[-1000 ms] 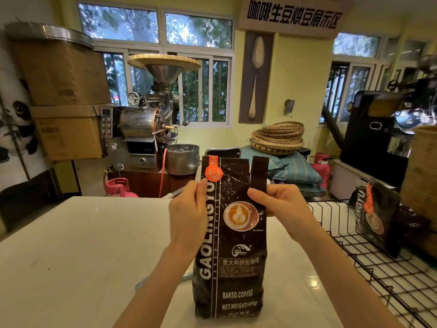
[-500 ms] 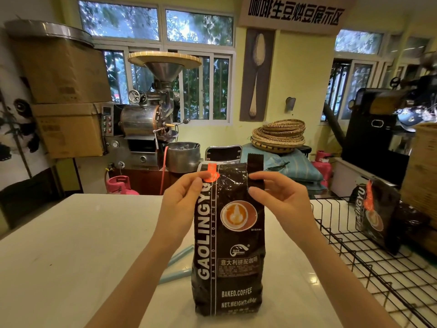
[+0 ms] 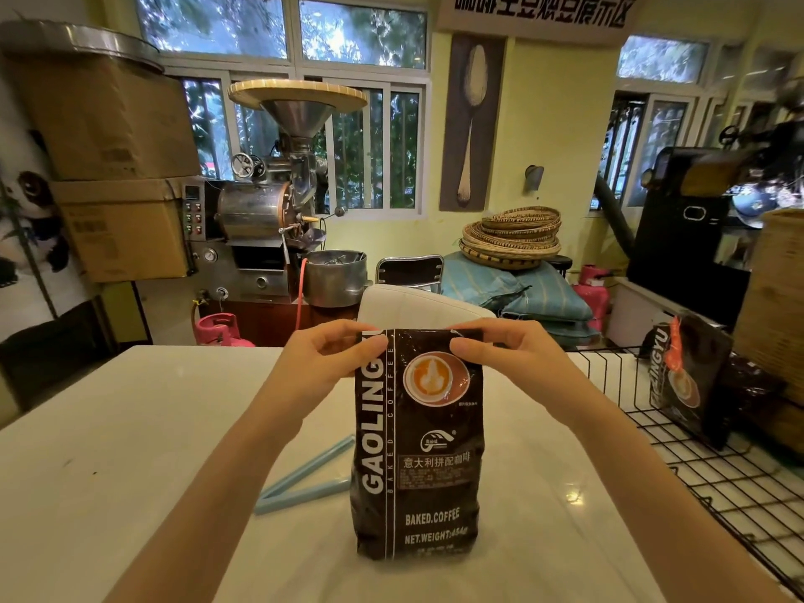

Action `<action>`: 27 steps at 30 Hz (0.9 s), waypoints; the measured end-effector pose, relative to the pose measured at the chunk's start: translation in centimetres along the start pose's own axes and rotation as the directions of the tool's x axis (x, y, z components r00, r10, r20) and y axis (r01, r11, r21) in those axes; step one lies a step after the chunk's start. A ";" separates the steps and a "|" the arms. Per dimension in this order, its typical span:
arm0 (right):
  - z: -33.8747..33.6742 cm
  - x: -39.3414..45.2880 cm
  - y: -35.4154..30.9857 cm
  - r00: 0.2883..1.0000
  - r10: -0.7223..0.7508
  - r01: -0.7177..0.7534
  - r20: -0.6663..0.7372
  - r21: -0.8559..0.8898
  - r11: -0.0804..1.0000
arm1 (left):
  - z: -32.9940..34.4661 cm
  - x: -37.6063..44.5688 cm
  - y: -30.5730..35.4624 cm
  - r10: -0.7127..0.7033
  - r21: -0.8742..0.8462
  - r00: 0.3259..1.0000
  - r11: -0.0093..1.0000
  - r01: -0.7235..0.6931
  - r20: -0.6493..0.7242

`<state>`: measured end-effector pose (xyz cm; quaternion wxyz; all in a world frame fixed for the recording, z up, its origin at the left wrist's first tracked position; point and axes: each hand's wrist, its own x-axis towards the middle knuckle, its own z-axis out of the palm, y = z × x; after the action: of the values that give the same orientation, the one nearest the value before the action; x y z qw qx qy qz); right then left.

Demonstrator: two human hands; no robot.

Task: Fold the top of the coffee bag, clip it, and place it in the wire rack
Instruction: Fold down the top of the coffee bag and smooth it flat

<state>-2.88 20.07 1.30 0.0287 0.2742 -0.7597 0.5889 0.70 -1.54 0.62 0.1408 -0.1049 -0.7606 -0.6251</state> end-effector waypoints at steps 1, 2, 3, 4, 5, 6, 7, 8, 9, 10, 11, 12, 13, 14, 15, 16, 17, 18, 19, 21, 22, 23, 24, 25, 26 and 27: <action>0.1 0.0 0.0 1.000 0.015 -0.015 -0.018 0.001 1.000 | 0.1 -0.1 -0.1 -0.016 -0.023 1.000 1.000 0.016 0.011; 0.2 0.1 0.0 0.999 0.031 -0.030 -0.029 0.013 0.999 | 0.2 -0.1 -0.2 -0.038 -0.053 0.999 0.998 0.040 0.029; 0.3 0.1 0.0 0.999 0.042 -0.042 -0.033 0.022 0.999 | 0.4 -0.2 -0.3 -0.064 -0.087 0.997 0.994 0.068 0.050; 0.5 0.2 0.1 0.998 0.047 -0.046 -0.039 0.027 0.999 | 0.6 -0.2 -0.4 -0.090 -0.127 0.993 0.987 0.099 0.069; 0.7 0.3 0.2 0.998 0.046 -0.044 -0.045 0.031 0.999 | 0.8 -0.2 -0.5 -0.110 -0.161 0.991 0.979 0.122 0.080; 0.8 0.4 0.4 0.998 0.039 -0.037 -0.053 0.046 0.998 | 1.0 -0.2 -0.6 -0.122 -0.185 0.990 0.974 0.134 0.076; 0.8 0.5 0.6 0.998 0.034 -0.029 -0.060 0.072 0.997 | 1.2 -0.2 -0.7 -0.124 -0.195 0.991 0.972 0.133 0.060; 0.9 0.7 0.7 0.997 0.032 -0.026 -0.066 0.100 0.995 | 1.3 -0.1 -0.7 -0.117 -0.196 0.992 0.973 0.123 0.041; 1.1 0.6 0.6 0.998 0.025 -0.017 -0.064 0.117 0.993 | 1.4 -0.1 -0.7 -0.104 -0.188 0.994 0.976 0.107 0.025; 1.3 0.6 0.6 0.998 0.008 0.000 -0.066 0.119 0.993 | 1.5 0.0 -0.7 -0.094 -0.180 0.995 0.979 0.095 0.014; 1.5 0.6 0.6 0.997 -0.008 0.017 -0.076 0.118 0.993 | 1.4 0.0 -0.7 -0.091 -0.176 0.996 0.980 0.091 0.007; 1.7 0.6 0.7 0.995 -0.017 0.029 -0.093 0.125 0.992 | 1.4 0.1 -0.6 -0.100 -0.178 0.995 0.979 0.099 0.007; 1.8 0.7 0.7 0.994 -0.013 0.029 -0.108 0.145 0.989 | 1.2 0.3 -0.7 -0.116 -0.186 0.993 0.976 0.117 0.014; 1.8 0.8 0.8 0.993 -0.002 0.023 -0.118 0.172 0.985 | 1.1 0.4 -0.7 -0.136 -0.202 0.990 0.969 0.139 0.029; 1.7 0.9 0.8 0.993 0.015 0.008 -0.115 0.193 0.981 | 0.9 0.6 -0.7 -0.153 -0.224 0.987 0.961 0.160 0.049; 1.6 1.0 0.8 0.994 0.028 -0.007 -0.105 0.203 0.979 | 0.7 0.7 -0.8 -0.167 -0.250 0.984 0.952 0.179 0.066; 1.6 1.1 0.7 0.995 0.036 -0.017 -0.094 0.205 0.979 | 0.7 0.8 -0.8 -0.177 -0.272 0.981 0.943 0.192 0.079; 1.5 1.2 0.8 0.996 0.035 -0.017 -0.086 0.203 0.979 | 0.7 0.9 -0.9 -0.184 -0.289 0.979 0.936 0.201 0.085; 1.5 1.2 0.8 0.996 0.033 -0.016 -0.084 0.201 0.980 | 0.7 0.9 -1.0 -0.189 -0.299 0.978 0.932 0.205 0.083; 1.5 1.4 1.0 0.995 0.035 -0.016 -0.089 0.203 0.979 | 0.9 1.1 -1.2 -0.188 -0.304 0.979 0.931 0.201 0.073; 1.5 1.5 1.1 0.995 0.039 -0.019 -0.092 0.206 0.978 | 1.0 1.1 -1.3 -0.180 -0.305 0.981 0.932 0.193 0.070; 1.4 1.6 1.2 0.995 0.044 -0.024 -0.091 0.212 0.977 | 1.1 1.2 -1.4 -0.172 -0.304 0.983 0.935 0.184 0.064; 1.4 1.7 1.3 0.995 0.049 -0.028 -0.091 0.216 0.976 | 1.2 1.2 -1.4 -0.166 -0.300 0.984 0.938 0.176 0.056; 1.5 1.8 1.3 0.995 0.053 -0.033 -0.090 0.216 0.976 | 1.2 1.2 -1.5 -0.165 -0.292 0.985 0.941 0.171 0.046; 1.6 2.0 1.4 0.994 0.055 -0.035 -0.090 0.213 0.976 | 1.2 1.2 -1.6 -0.166 -0.282 0.985 0.944 0.170 0.036; 1.7 2.1 1.5 0.994 0.055 -0.035 -0.090 0.213 0.977 | 1.1 1.3 -1.7 -0.171 -0.265 0.985 0.949 0.173 0.030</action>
<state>-4.83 17.95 0.24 0.0224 0.2298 -0.6968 0.6791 -1.14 -0.80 -0.68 0.0679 -0.0581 -0.6763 -0.7312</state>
